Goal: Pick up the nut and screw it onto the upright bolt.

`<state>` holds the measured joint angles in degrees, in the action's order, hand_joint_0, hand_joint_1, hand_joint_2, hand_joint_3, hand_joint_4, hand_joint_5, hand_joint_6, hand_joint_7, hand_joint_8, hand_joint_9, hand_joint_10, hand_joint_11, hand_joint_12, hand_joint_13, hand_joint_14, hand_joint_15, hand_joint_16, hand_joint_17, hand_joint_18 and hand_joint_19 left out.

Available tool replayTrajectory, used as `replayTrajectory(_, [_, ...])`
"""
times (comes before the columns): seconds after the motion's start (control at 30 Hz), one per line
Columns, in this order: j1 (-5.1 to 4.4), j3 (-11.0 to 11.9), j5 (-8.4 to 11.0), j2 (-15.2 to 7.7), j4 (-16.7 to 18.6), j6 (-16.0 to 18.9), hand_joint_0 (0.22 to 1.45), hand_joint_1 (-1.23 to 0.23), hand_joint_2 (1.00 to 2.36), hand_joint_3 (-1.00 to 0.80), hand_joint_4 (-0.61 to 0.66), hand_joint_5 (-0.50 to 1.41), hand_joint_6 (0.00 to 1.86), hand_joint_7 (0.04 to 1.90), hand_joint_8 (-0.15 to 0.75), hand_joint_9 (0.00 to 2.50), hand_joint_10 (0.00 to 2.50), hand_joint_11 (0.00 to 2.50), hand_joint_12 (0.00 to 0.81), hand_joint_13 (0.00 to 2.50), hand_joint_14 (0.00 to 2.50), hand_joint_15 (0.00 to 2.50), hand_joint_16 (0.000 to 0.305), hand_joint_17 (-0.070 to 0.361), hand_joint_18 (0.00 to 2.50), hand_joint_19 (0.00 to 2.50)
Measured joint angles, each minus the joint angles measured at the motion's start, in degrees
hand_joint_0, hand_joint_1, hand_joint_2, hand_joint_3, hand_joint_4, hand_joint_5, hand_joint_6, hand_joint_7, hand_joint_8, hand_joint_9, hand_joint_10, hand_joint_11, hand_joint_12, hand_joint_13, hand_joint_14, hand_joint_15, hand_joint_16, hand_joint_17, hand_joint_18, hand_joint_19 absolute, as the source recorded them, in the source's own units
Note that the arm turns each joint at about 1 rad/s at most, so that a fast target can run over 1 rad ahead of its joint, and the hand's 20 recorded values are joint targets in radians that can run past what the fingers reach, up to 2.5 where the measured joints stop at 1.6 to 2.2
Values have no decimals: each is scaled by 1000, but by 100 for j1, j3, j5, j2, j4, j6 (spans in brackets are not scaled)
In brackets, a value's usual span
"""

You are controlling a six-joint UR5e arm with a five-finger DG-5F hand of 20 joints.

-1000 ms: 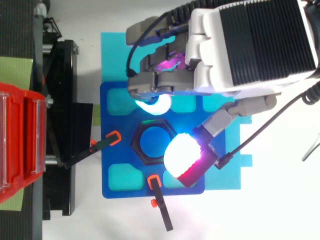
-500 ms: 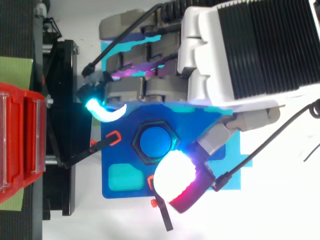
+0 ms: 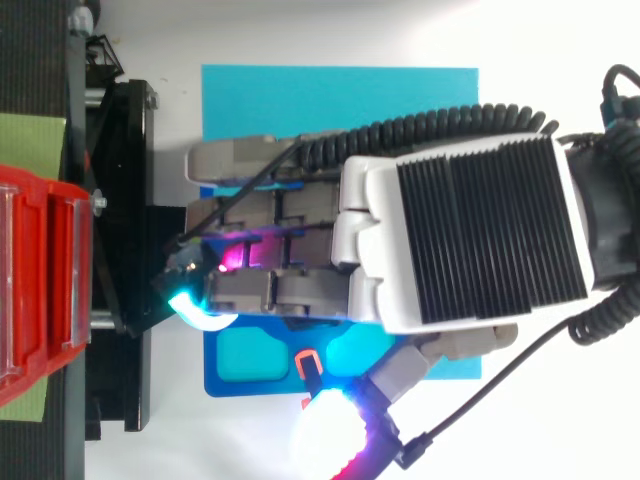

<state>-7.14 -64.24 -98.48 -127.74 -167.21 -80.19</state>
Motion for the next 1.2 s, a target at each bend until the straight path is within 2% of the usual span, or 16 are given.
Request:
replayTrajectory(0.17, [-64,-53,42,-3,-51,27,492,-132,1000,-500,173,-136,502,688,225,746,0,0,268,505,0,0,25,57,83,0])
replayTrajectory(0.5, [-83,-69,48,-4,-89,34,504,-151,1000,-500,225,-100,503,859,239,798,0,0,256,535,0,0,22,50,97,0])
replayTrajectory(0.87, [-20,-78,3,-3,-117,34,509,-167,1000,-500,257,-82,504,979,243,821,0,0,250,557,0,0,21,47,118,0])
replayTrajectory(1.2, [52,-79,-58,-4,-118,25,517,-203,1000,-500,222,-51,503,1266,254,864,0,0,242,599,0,0,19,43,156,0])
